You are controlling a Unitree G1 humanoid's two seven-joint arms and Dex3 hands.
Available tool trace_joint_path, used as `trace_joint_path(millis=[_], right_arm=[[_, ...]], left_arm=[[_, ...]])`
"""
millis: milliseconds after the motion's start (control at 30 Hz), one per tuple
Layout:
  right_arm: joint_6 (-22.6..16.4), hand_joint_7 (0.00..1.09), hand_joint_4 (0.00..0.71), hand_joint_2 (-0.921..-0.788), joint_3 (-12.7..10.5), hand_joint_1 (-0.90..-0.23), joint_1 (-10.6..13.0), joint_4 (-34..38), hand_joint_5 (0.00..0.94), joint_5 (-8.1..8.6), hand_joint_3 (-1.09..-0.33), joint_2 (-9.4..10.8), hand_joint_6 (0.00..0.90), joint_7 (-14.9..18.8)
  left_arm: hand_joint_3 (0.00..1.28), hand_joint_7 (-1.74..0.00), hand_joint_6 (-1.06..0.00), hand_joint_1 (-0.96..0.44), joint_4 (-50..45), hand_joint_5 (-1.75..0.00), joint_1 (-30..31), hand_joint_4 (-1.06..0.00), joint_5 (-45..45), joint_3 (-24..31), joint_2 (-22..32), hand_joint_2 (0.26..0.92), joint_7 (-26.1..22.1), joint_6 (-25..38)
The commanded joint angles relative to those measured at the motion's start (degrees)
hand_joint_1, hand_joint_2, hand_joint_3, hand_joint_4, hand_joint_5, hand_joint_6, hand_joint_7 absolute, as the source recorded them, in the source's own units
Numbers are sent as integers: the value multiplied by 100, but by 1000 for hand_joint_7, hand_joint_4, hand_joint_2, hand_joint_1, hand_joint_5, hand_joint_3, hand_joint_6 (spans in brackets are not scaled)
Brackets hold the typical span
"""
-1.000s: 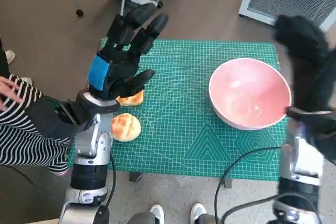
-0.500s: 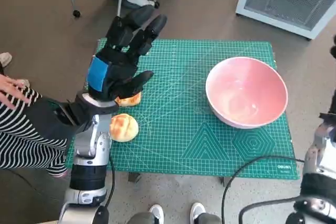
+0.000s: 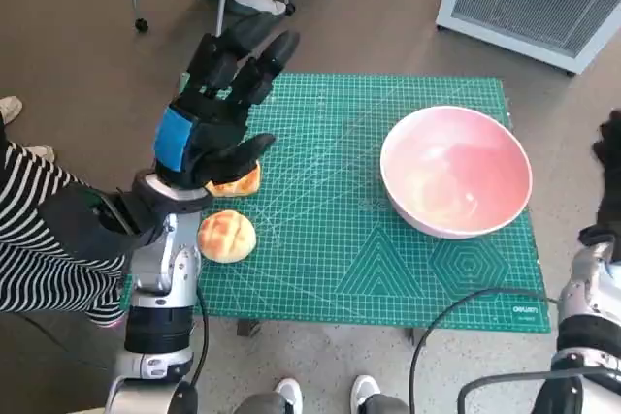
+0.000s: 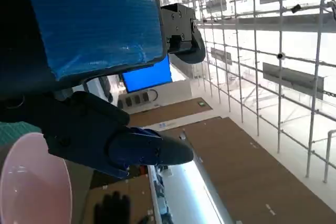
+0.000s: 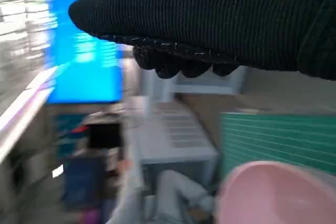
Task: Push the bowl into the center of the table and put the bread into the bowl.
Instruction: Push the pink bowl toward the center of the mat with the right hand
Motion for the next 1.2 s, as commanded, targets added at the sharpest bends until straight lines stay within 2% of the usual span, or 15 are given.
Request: trace_joint_path(millis=[33,167,667,1000,1200], right_arm=[[255,437,111,-921,-45,-670,-140,248,11,170,-929,281,21,73],[306,436,113,-921,-44,-654,-221,319,10,255,-929,446,30,146],[487,405,120,-921,77,-663,-657,449,8,203,-885,1082,56,274],[631,394,139,-921,96,-668,-915,472,12,205,-880,1356,86,376],[654,376,151,-921,105,-679,-1019,465,15,207,-881,1507,73,404]], left_arm=[[252,-613,1,-589,-45,-185,21,-175,33,34,74,921,3,-104],[251,-613,1,-589,-48,-180,30,-177,69,31,112,921,14,-138],[260,-610,1,-610,-191,-157,176,-189,115,20,244,921,64,-159],[249,-554,-30,-630,-296,-90,323,-228,53,95,374,921,52,-133],[245,-527,-46,-639,-336,-69,404,-242,64,122,409,921,71,-154]])
